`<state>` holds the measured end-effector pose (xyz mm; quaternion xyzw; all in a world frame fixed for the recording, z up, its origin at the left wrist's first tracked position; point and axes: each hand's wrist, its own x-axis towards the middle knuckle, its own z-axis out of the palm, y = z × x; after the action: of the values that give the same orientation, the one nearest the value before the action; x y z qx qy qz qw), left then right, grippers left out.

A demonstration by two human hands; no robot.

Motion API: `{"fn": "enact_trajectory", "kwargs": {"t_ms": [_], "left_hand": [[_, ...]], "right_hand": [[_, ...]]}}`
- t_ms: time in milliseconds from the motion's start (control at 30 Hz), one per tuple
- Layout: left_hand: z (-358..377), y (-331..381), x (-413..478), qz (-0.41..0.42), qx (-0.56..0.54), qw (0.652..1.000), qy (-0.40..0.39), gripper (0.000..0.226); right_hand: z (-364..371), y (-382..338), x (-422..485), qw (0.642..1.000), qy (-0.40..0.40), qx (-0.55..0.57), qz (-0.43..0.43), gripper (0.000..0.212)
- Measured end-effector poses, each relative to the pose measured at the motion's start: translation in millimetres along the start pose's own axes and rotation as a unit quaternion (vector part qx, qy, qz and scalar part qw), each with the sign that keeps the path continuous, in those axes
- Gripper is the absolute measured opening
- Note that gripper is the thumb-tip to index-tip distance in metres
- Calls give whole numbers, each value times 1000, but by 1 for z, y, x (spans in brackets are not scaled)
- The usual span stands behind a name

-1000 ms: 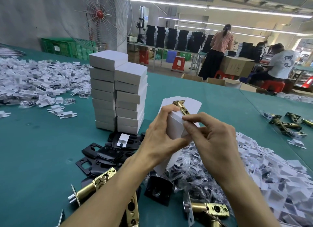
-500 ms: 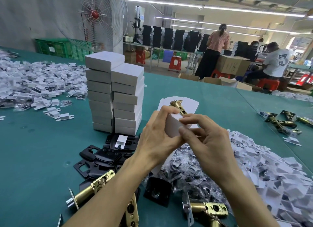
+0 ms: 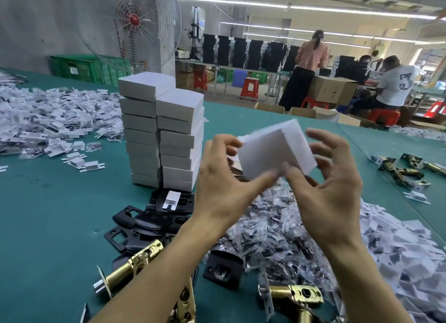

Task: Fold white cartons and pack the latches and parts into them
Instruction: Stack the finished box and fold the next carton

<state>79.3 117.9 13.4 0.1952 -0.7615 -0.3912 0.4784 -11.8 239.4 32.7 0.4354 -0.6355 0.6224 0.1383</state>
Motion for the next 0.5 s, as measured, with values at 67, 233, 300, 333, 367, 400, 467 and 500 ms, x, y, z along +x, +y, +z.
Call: {"fn": "enact_trajectory", "kwargs": {"t_ms": [67,233,300,333,367,400,467,500], "left_hand": [[-4,6,7,-193,-167,964,-78,72],[-15,7,11,-387,-467,751,-260,76],[-17,7,14,-394,-501,747,-190,61],[-19,6,17,-382,-491,769,-146,60],[-23,4,21,-360,-464,804,-99,63],[-26,3,25,-326,-427,841,-58,67],[-35,4,29,-241,-346,906,-18,77],[-39,5,29,-198,-308,931,-15,83]], "right_hand": [[0,-1,1,999,9,-21,-38,60],[14,-5,-11,981,-173,-67,-64,58],[15,-5,-13,963,-247,-84,-62,55],[15,-5,-14,953,-278,-106,-59,54],[14,-4,-14,942,-302,-133,-51,53],[12,-4,-15,933,-320,-161,-37,49],[9,-4,-16,912,-356,-202,7,32],[6,-5,-15,894,-386,-223,34,23]]}}
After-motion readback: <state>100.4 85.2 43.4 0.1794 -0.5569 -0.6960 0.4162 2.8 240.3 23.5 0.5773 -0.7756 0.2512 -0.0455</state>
